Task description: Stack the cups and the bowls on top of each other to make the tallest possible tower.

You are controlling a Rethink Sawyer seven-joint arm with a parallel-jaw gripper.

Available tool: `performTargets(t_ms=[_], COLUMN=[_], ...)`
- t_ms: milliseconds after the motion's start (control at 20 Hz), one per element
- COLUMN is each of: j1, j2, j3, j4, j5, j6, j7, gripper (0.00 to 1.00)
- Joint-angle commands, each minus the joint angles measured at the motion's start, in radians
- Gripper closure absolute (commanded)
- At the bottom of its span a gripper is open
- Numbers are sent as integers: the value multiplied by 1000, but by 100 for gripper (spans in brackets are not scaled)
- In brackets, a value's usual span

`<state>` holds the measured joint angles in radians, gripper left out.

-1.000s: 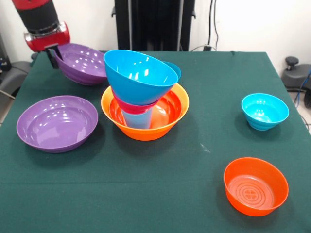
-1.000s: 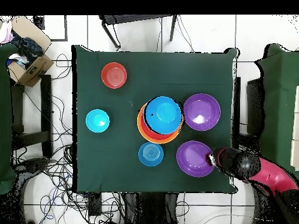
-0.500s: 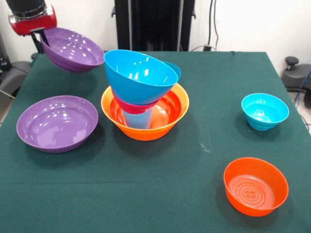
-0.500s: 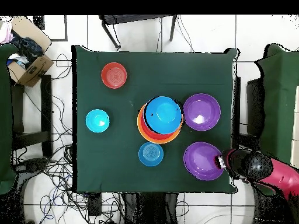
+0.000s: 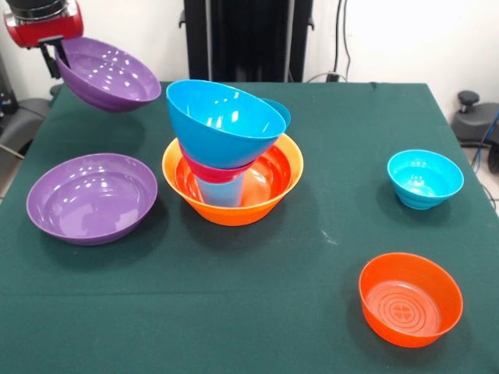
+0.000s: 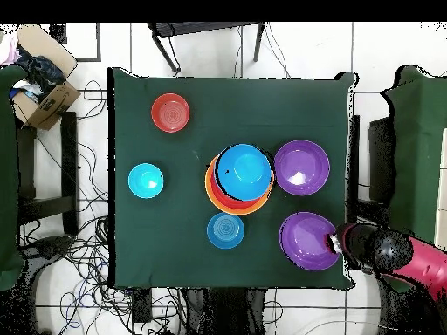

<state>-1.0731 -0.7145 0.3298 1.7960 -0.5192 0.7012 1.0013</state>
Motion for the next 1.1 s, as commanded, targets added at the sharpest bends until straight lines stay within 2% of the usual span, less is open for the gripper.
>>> performTargets(t_ms=[50,650,1100], j1=[76,163,257], j2=[-21,-62,-64], j3=[-21,-108,-191], j4=[0,79,126], j5=[-105,-119,-85], j6=[53,-46,-135], j7=[-12,144,263], gripper=[100,100,100])
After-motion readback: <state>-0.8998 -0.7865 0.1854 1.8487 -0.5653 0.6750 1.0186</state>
